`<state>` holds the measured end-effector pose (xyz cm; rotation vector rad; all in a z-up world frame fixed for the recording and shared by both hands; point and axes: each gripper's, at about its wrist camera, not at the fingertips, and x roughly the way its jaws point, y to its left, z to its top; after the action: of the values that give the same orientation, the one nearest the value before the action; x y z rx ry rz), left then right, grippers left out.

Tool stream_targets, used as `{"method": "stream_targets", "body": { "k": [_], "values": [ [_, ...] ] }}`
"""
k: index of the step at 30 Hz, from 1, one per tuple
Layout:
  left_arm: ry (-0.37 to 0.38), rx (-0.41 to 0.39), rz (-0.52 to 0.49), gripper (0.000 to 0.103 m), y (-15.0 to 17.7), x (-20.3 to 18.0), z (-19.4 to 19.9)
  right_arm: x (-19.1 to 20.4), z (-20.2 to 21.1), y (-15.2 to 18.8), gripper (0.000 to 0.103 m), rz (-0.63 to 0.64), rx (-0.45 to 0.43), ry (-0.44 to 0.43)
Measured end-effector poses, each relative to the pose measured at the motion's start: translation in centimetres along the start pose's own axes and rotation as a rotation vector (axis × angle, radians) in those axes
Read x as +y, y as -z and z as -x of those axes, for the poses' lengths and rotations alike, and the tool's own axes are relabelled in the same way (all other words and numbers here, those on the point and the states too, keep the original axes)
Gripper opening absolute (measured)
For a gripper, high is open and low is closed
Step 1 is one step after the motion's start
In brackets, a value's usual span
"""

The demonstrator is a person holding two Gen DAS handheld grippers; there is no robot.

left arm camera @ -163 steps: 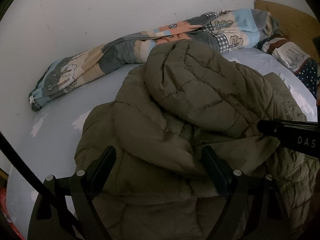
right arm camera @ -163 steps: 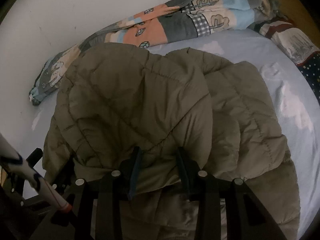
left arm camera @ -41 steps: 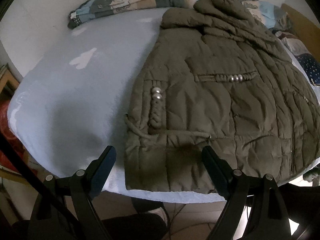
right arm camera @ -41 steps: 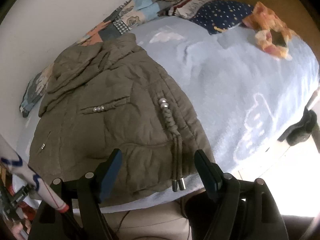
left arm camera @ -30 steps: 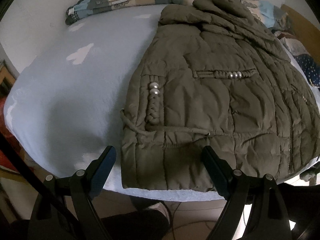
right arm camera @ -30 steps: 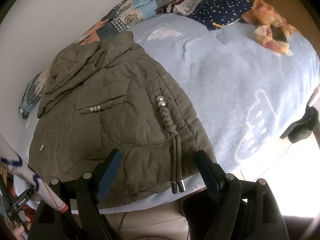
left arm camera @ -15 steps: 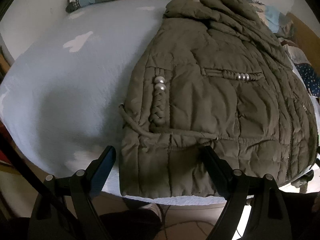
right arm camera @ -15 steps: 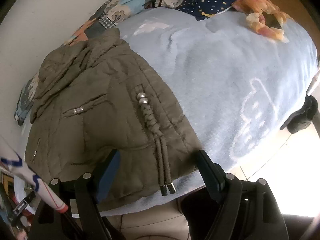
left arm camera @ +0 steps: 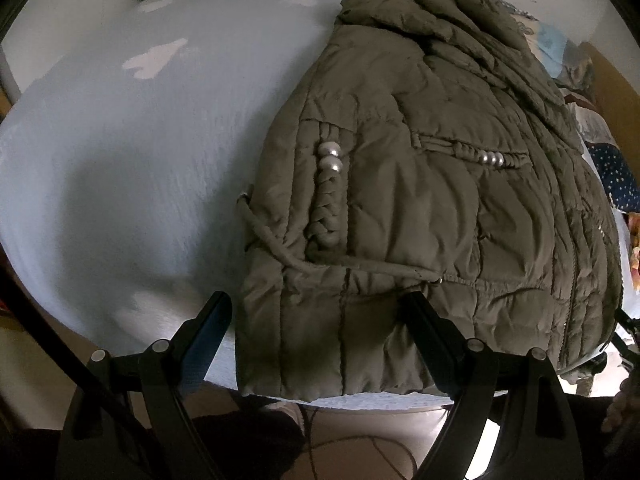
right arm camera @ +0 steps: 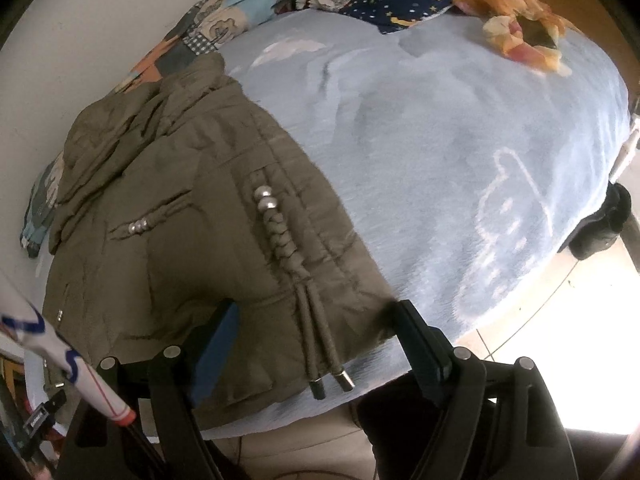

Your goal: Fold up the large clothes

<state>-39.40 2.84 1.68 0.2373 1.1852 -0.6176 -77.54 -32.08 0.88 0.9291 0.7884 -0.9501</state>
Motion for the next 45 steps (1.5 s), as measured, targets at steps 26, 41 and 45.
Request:
{"method": "stream_targets", "body": {
  "k": [26,41,45],
  "values": [
    [0.255,0.052,0.26,0.087,-0.2,5.2,0.1,-5.4,0.3,-0.7,0.084,-0.275,0.006,-0.184],
    [0.251,0.071,0.239,0.087,0.5,4.5,-0.4,-3.5,-2.8,-0.2,0.075,-0.259,0.101,-0.301],
    [0.179,0.023,0.12,0.087,0.3,2.1,0.2,-2.3,-2.0,-0.1,0.052,-0.198,0.066,-0.328]
  ]
}}
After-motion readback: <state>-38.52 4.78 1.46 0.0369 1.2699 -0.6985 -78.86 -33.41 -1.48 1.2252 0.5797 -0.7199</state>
